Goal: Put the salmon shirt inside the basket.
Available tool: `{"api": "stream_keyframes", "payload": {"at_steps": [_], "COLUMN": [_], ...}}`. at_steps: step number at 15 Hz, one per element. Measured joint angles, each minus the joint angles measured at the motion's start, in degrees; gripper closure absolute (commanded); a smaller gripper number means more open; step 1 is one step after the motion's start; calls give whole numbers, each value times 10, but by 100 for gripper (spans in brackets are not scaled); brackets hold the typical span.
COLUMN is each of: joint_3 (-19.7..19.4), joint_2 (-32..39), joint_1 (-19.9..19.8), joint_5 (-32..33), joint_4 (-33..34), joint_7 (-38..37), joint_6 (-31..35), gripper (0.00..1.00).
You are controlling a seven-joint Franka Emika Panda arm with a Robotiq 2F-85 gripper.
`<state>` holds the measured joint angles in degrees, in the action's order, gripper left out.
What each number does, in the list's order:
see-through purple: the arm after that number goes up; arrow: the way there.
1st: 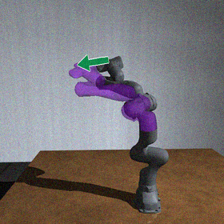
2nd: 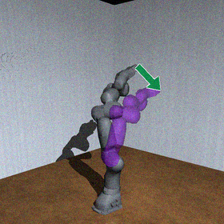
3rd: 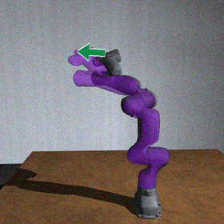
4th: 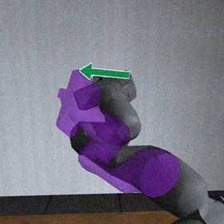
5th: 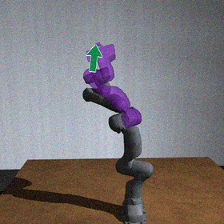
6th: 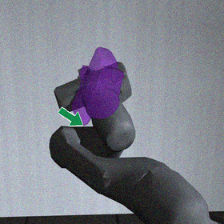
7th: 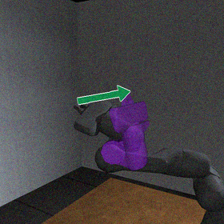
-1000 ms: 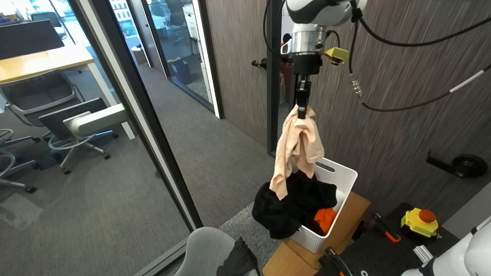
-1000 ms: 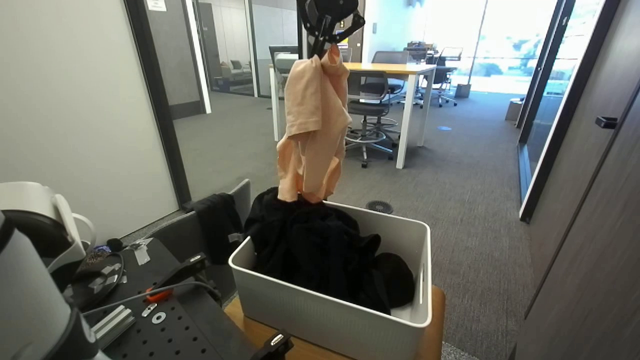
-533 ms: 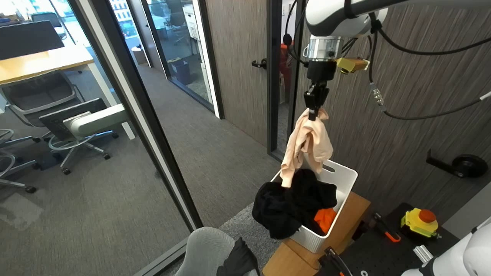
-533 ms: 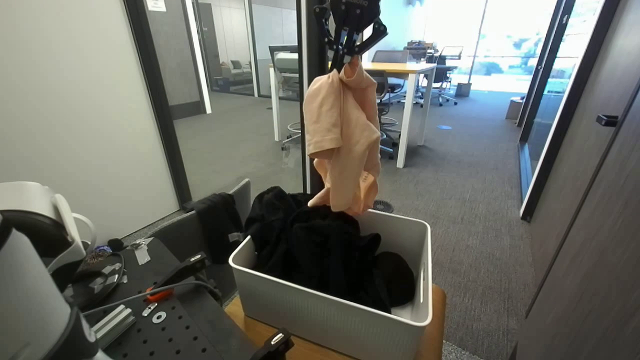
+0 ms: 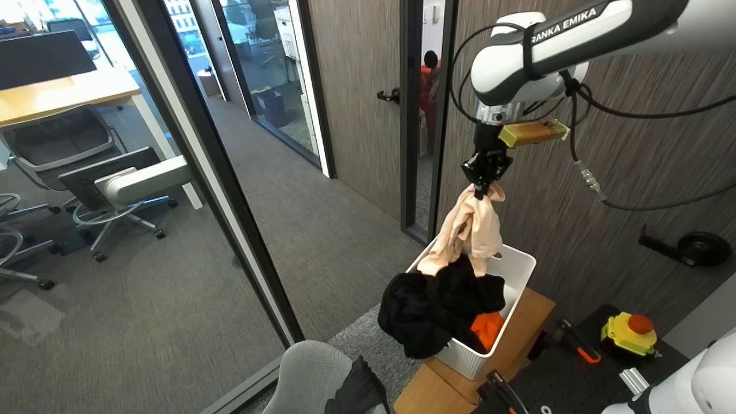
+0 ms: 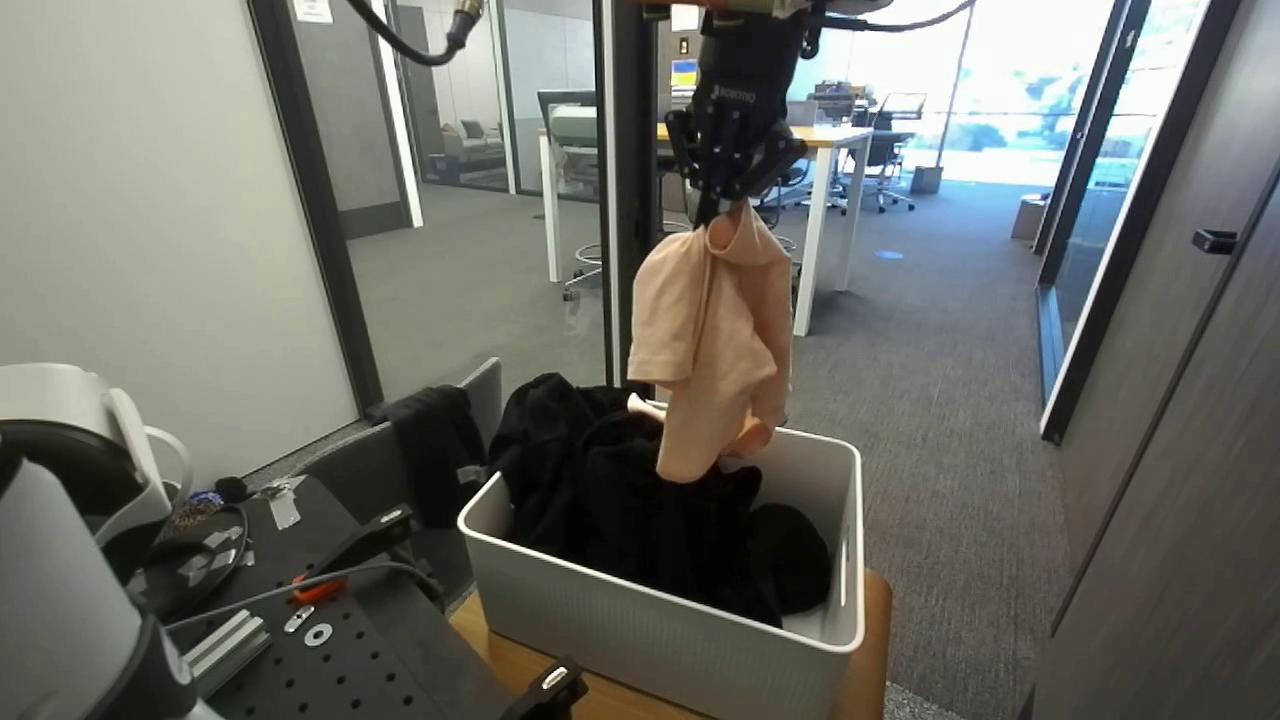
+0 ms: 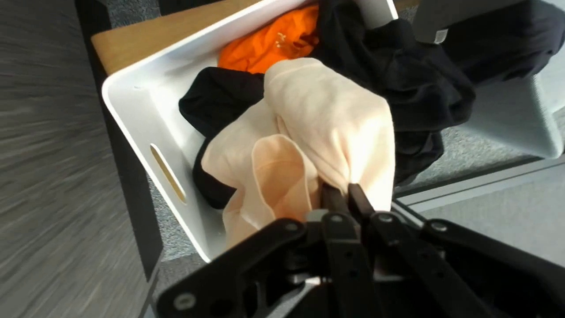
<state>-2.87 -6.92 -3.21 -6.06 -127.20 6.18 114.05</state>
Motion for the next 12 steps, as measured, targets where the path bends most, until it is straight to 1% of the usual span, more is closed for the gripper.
{"api": "stream_keyframes", "payload": {"at_steps": [5,8,12], "joint_3": [-8,-8,-8], "joint_2": [26,68,132], "joint_1": [-21,-23,-20], "joint_5": [48,73,75], "joint_4": [-53,-64,-66], "joint_7": [-135,-222,-301], "joint_6": [80,117,159], "gripper": [94,94,94]}}
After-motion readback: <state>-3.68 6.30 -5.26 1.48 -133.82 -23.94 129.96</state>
